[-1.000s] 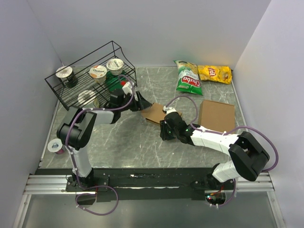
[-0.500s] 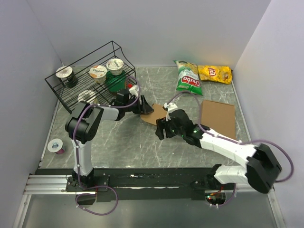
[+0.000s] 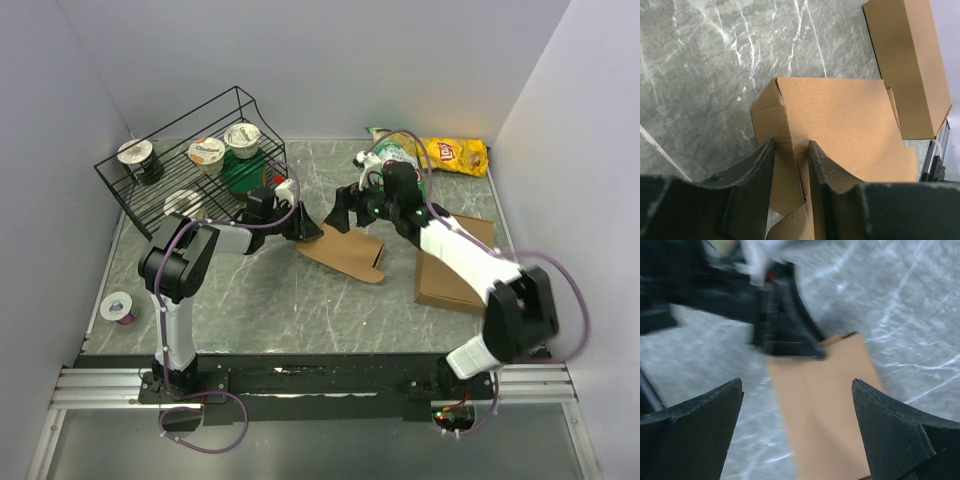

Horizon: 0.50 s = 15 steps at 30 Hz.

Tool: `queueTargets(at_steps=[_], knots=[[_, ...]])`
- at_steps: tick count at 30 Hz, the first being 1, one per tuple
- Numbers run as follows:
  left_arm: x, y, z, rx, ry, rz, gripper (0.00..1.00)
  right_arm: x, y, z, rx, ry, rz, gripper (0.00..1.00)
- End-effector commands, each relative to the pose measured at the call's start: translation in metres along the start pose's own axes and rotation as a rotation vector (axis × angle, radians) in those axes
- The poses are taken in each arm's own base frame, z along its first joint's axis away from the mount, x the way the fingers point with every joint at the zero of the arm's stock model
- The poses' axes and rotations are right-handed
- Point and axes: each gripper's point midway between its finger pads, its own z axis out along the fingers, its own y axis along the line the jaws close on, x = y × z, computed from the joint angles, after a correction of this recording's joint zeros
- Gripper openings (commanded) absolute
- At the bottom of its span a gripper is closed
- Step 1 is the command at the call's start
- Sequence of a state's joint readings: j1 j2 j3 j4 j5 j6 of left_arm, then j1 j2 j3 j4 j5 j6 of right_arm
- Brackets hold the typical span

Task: Fold the paper box
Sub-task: Close the paper box at the center of the board.

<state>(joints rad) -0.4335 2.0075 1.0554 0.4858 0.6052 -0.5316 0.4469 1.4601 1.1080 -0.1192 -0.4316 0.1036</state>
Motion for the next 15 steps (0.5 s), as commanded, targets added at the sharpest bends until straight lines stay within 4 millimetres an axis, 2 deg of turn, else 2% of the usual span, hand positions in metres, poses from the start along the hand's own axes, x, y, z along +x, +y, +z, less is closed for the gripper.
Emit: queueTargets(at_steps=[1, 2, 3, 4, 6, 7, 9, 13, 15], knots=[[0.015, 0.006, 0.004, 0.006, 0.036, 0.049, 0.33, -0.007, -0.024, 0.022, -0.099, 0.028, -0.102, 0.97], [0.015, 0.006, 0.004, 0.006, 0.036, 0.052, 0.32, 0.003, -0.036, 0.033, -0.098, 0.058, -0.073, 0.97], [0.015, 0.006, 0.004, 0.003, 0.035, 0.052, 0.32, -0.003, -0.046, 0.034, -0.104, 0.051, -0.054, 0.96], [0.015, 0.006, 0.004, 0.006, 0.035, 0.053, 0.31, 0.008, -0.056, 0.044, -0.098, 0.083, -0.022, 0.96], [0.015, 0.006, 0.004, 0.011, 0.037, 0.057, 0.30, 0.012, -0.072, 0.048, -0.078, 0.092, 0.010, 0.95], [0.015, 0.005, 0.004, 0.015, 0.038, 0.060, 0.30, 0.021, -0.079, 0.054, -0.072, 0.114, 0.028, 0.94], [0.015, 0.004, 0.005, 0.025, 0.040, 0.071, 0.30, 0.029, -0.086, 0.059, -0.065, 0.127, 0.033, 0.94], [0.011, 0.002, 0.007, 0.037, 0.048, 0.090, 0.30, 0.057, -0.098, 0.074, -0.061, 0.220, 0.066, 0.92], [0.007, 0.002, 0.009, 0.035, 0.049, 0.101, 0.30, 0.066, -0.097, 0.075, -0.072, 0.245, 0.083, 0.91]])
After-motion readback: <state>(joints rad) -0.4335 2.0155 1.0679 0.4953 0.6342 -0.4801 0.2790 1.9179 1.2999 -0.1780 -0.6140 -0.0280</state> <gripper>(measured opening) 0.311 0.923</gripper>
